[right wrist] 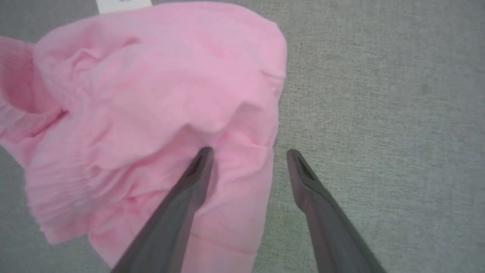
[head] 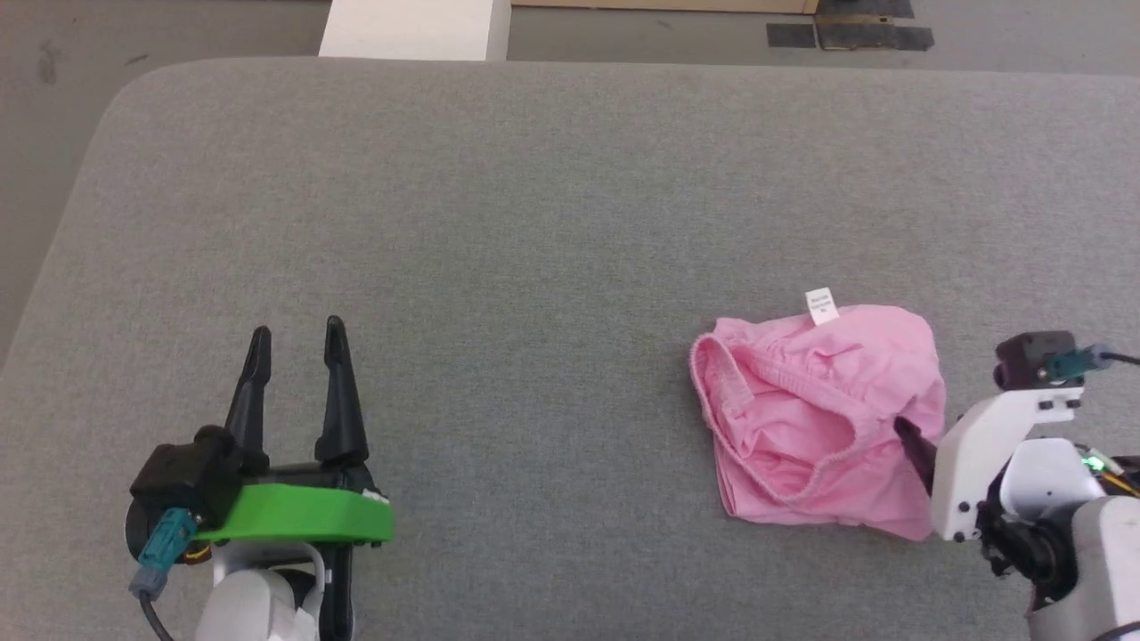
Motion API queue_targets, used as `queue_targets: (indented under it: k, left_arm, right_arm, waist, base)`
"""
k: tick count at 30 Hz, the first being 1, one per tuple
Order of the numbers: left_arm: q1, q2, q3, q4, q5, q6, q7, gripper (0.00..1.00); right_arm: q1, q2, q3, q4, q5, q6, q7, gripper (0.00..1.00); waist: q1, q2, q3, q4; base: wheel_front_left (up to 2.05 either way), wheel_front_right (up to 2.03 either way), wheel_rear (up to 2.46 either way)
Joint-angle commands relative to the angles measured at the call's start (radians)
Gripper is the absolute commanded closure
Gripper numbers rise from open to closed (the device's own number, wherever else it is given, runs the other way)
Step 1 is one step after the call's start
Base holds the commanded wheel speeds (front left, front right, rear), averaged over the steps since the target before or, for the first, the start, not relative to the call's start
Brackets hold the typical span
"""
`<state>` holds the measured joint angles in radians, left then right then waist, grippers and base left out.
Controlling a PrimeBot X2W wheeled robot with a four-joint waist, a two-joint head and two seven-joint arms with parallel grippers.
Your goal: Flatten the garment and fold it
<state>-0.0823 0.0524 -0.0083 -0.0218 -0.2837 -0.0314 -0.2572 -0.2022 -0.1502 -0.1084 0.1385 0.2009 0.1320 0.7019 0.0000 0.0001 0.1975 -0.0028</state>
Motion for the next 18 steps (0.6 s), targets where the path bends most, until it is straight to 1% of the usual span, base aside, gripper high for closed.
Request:
queue_targets:
  k: [1,5,10,11,12,13,18]
  left_arm:
    - [-0.003,-0.002,0.001,0.000,0.007,-0.004,-0.005,0.00]
    - [-0.007,-0.002,-0.001,0.001,0.016,-0.004,-0.005,0.00]
    - [-0.010,-0.002,-0.004,0.004,0.019,-0.004,-0.005,0.00]
    - [-0.009,-0.002,-0.004,0.006,0.018,-0.004,-0.005,0.00]
    - [-0.009,-0.002,-0.005,0.007,0.018,-0.004,-0.005,0.00]
    - [-0.008,-0.002,-0.005,0.008,0.018,-0.003,-0.005,0.00]
    - [-0.002,-0.002,-0.008,0.008,0.015,0.002,-0.005,0.00]
  right_arm:
    - [0.006,0.007,0.008,0.013,-0.007,-0.001,-0.012,0.00]
    - [-0.006,0.009,0.031,0.065,-0.020,-0.001,-0.019,0.00]
    - [-0.025,-0.003,0.057,0.132,-0.034,-0.001,-0.020,0.00]
    - [-0.030,-0.007,0.062,0.146,-0.034,-0.001,-0.018,0.51]
    - [-0.033,-0.010,0.065,0.155,-0.033,-0.001,-0.019,0.67]
    - [-0.038,-0.016,0.069,0.166,-0.032,-0.001,-0.019,1.00]
    - [-0.064,-0.055,0.108,0.170,-0.020,-0.001,-0.025,1.00]
  waist:
    - [0.0000,-0.0001,0.008,0.010]
    - [0.0000,-0.0001,0.017,0.020]
    - [0.0000,-0.0001,0.019,0.028]
    - [0.0000,-0.0001,0.018,0.029]
    - [0.0000,-0.0001,0.016,0.030]
    - [0.0000,-0.0001,0.015,0.031]
    - [0.0000,-0.0001,0.005,0.031]
  base:
    - [0.00,0.00,0.00]
    - [0.00,0.00,0.00]
    - [0.00,0.00,0.00]
    - [0.00,0.00,0.00]
    - [0.00,0.00,0.00]
    - [0.00,0.00,0.00]
    - [0.00,0.00,0.00]
